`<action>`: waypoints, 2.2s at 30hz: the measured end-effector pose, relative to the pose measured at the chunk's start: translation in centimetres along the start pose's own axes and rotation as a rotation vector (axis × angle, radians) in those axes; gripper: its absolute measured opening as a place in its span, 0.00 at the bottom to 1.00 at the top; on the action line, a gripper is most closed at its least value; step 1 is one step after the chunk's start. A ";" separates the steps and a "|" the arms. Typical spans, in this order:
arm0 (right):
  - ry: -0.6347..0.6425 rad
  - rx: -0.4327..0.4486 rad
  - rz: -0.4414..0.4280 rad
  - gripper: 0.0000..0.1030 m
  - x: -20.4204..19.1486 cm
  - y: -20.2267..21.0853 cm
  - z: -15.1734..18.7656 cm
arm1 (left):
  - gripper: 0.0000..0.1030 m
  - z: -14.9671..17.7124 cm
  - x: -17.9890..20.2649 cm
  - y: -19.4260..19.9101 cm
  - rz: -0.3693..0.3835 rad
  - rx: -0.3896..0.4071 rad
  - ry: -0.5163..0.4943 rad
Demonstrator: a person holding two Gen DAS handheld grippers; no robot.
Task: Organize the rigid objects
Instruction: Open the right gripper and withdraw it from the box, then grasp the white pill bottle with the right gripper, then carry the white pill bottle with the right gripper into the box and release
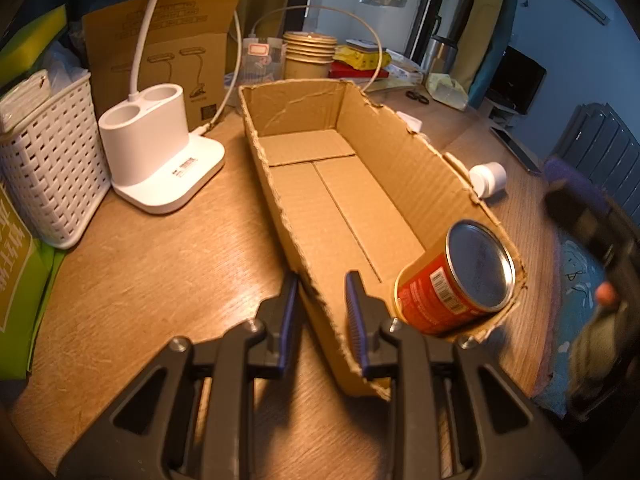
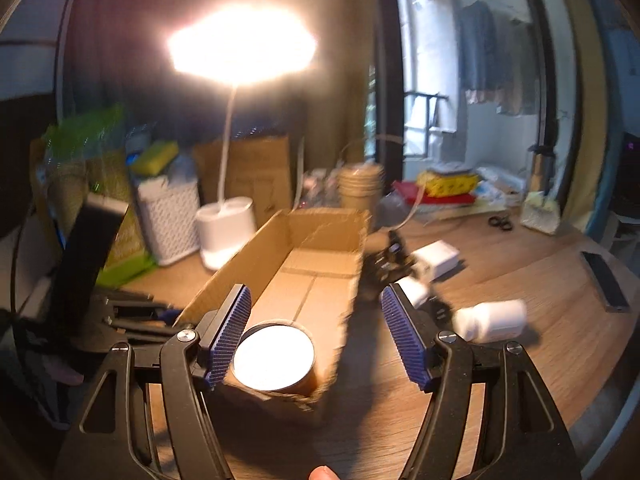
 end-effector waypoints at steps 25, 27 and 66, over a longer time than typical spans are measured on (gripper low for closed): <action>-0.069 -0.131 0.311 0.71 14.7 -2.4 4.7 | 0.26 0.0 0.3 0.0 -0.001 0.003 -0.007; -0.068 -0.148 0.303 0.71 15.2 -3.1 5.0 | 0.26 0.0 0.2 -0.1 -0.001 0.003 -0.006; -0.242 -0.280 0.356 0.44 18.0 -7.7 6.8 | 0.26 0.1 0.3 0.0 -0.002 0.005 -0.007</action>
Point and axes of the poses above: each gripper's, at about its wrist camera, not at the fingertips, and y roughly against the way its jaws point, x to its right, z to its underside, the point moved 7 cm from there along -y, roughly the way its jaws point, and after that the axes turned 15 degrees about x, right-handed, at the moved point
